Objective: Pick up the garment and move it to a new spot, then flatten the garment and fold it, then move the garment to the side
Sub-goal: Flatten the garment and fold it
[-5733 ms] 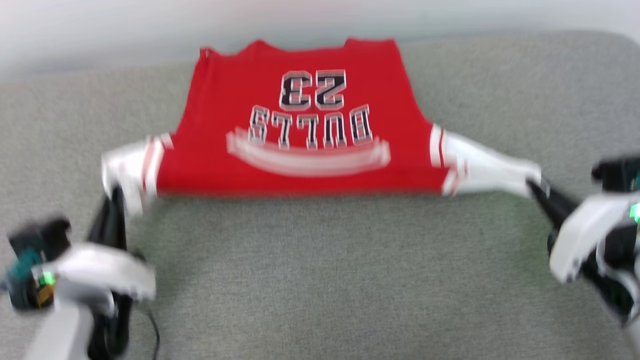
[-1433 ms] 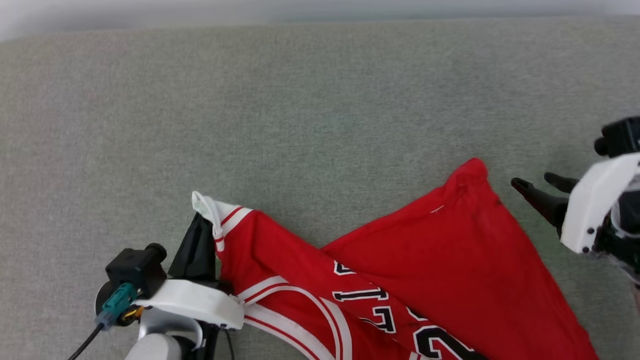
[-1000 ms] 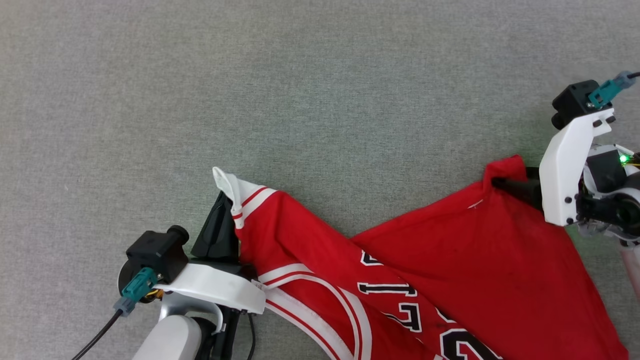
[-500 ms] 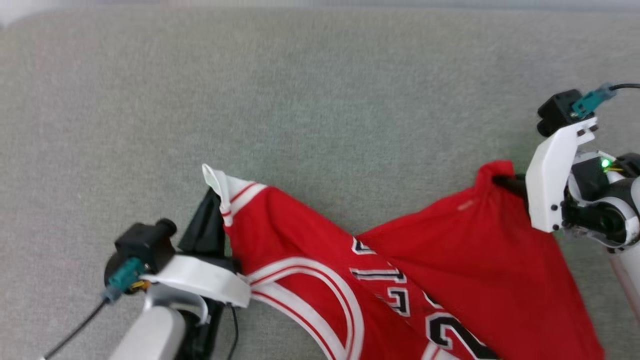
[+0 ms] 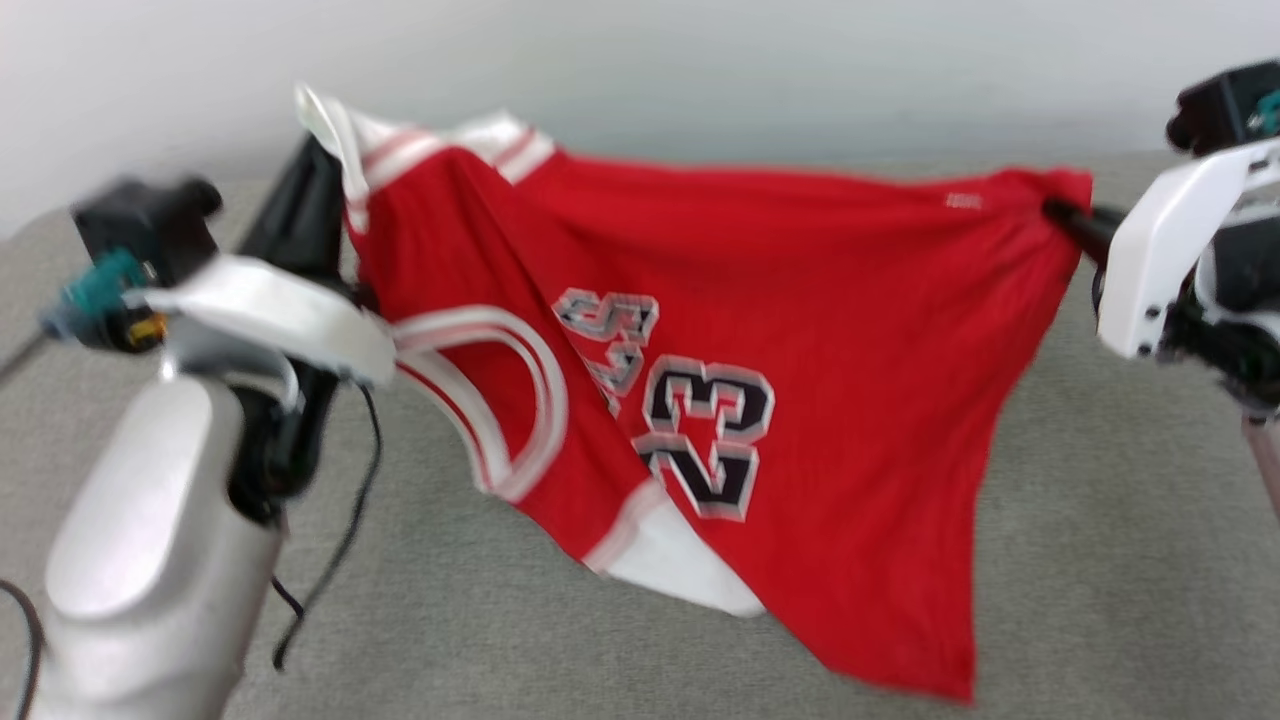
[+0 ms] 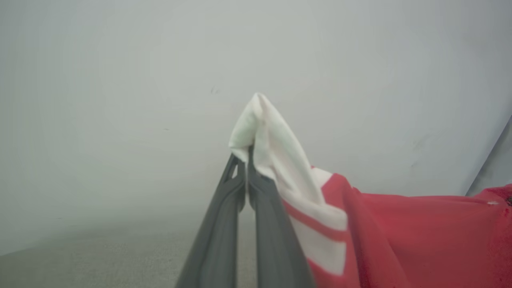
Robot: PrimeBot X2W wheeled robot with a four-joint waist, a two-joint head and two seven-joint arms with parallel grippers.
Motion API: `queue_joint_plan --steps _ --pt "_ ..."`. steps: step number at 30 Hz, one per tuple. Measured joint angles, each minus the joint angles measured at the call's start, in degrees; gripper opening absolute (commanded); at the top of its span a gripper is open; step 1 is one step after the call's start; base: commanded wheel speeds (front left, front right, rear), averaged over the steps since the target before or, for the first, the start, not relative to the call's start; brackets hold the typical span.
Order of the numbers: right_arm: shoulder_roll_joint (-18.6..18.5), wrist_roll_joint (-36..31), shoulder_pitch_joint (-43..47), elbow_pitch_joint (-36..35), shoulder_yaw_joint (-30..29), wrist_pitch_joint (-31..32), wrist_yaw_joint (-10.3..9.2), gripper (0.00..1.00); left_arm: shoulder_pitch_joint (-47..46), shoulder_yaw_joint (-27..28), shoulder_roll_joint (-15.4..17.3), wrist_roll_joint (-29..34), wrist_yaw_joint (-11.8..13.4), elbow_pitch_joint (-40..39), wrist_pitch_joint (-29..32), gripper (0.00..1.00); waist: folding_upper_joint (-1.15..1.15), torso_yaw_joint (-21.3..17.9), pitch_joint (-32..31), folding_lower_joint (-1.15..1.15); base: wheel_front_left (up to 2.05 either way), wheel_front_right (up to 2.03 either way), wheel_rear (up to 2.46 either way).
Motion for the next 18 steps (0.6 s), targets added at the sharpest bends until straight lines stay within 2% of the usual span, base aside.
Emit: queue_joint_plan --steps 7,13,18 --pt "1.0 -3.3 -9.1 2.5 -3.0 -4.1 0.00 0.00 -15.0 0.2 -0.4 -0.3 -2.0 9.8 2.5 0.00 0.00 -2.6 -0.1 0.00 0.00 0.00 0.00" --pt "1.8 -6.2 -18.8 3.6 -4.9 -8.8 0.01 0.00 -29.8 0.1 0.4 1.8 -3.3 17.3 2.8 0.00 0.00 -3.4 4.6 0.00 0.00 0.00 0.00" --pt "2.1 -8.2 -27.2 4.2 -6.1 -12.8 0.03 0.00 -40.9 0.3 1.4 3.8 -3.7 20.5 1.3 0.00 0.00 -4.0 10.1 0.00 0.00 0.00 0.00"
